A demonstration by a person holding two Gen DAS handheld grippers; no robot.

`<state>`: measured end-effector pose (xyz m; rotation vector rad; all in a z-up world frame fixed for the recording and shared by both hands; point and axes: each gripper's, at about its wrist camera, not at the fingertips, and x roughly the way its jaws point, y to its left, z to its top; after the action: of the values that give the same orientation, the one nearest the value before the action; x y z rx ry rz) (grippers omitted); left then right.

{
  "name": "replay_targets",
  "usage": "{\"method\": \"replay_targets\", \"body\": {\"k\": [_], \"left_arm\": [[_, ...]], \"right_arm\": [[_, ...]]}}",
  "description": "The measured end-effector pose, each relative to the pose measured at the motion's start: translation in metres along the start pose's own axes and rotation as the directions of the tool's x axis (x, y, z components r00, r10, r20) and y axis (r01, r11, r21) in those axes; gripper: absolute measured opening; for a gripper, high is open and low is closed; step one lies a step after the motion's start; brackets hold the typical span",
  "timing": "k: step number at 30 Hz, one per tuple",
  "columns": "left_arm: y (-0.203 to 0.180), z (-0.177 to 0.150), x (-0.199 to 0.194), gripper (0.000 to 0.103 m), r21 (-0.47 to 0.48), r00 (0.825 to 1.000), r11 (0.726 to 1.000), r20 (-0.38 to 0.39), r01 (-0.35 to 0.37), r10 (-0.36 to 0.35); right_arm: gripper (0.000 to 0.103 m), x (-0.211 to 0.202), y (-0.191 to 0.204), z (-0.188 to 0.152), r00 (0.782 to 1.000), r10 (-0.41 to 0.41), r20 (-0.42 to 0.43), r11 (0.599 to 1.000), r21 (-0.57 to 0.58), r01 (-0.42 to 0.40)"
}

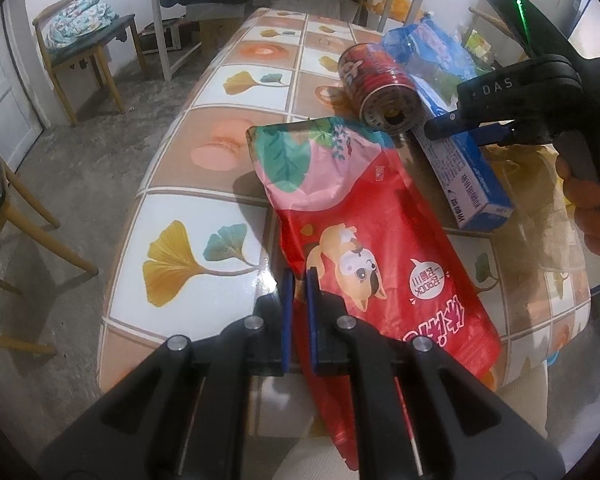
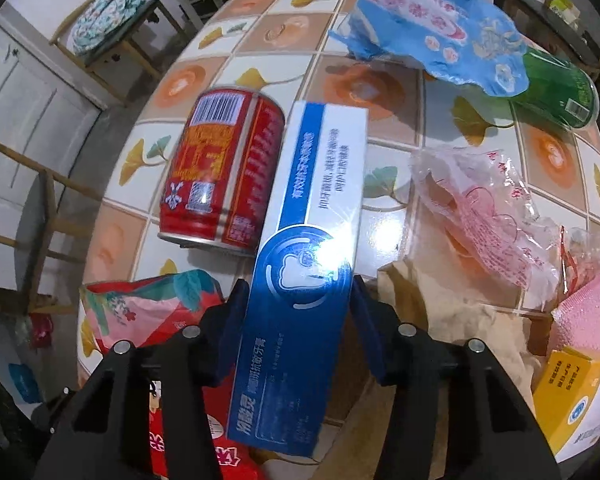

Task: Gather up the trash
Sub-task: 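Close the left tool on the red snack bag while the right tool grips the blue toothpaste box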

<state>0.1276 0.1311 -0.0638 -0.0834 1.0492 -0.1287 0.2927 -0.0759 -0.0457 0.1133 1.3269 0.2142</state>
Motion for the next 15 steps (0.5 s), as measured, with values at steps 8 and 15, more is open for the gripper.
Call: {"method": "replay_targets", "body": {"k": [8, 15], "left_arm": [[-0.006, 0.002, -0.017, 0.004, 0.02, 0.999, 1.0, 0.034, 0.007, -0.007], [-0.013, 0.002, -0.024, 0.004, 0.026, 0.999, 1.0, 0.045, 0.01, -0.011]], "right_arm": [[0.048, -0.028, -0.002, -0.006, 0.997, 0.039, 0.071, 0.999, 0.021, -0.04], [0.047, -0.047, -0.004, -0.008, 0.99, 0.038, 0.134, 0.999, 0.021, -0.042]]}}
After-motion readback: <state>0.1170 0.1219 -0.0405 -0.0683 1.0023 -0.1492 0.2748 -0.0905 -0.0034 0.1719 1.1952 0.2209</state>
